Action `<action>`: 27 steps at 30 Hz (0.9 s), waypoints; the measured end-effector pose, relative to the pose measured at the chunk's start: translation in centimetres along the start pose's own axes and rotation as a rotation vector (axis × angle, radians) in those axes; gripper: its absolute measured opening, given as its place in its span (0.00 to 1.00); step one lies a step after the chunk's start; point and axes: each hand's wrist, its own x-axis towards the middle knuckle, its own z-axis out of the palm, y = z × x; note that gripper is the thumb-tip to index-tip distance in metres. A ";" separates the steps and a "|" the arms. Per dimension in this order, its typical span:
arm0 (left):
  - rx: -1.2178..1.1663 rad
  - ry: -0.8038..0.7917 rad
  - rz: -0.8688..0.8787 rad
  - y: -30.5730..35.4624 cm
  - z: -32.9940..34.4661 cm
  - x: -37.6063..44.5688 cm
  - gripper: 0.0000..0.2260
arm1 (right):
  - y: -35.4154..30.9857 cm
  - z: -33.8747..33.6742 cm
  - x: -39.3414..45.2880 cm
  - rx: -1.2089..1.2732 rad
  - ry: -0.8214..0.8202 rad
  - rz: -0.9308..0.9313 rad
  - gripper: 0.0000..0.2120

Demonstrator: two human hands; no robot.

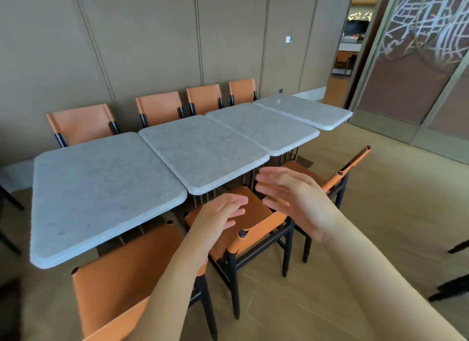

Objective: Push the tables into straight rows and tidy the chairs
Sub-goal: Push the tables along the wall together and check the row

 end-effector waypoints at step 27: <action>-0.212 0.370 -0.319 -8.7 -13.3 12.1 0.16 | 11.4 11.4 27.4 -0.573 -0.400 0.030 0.10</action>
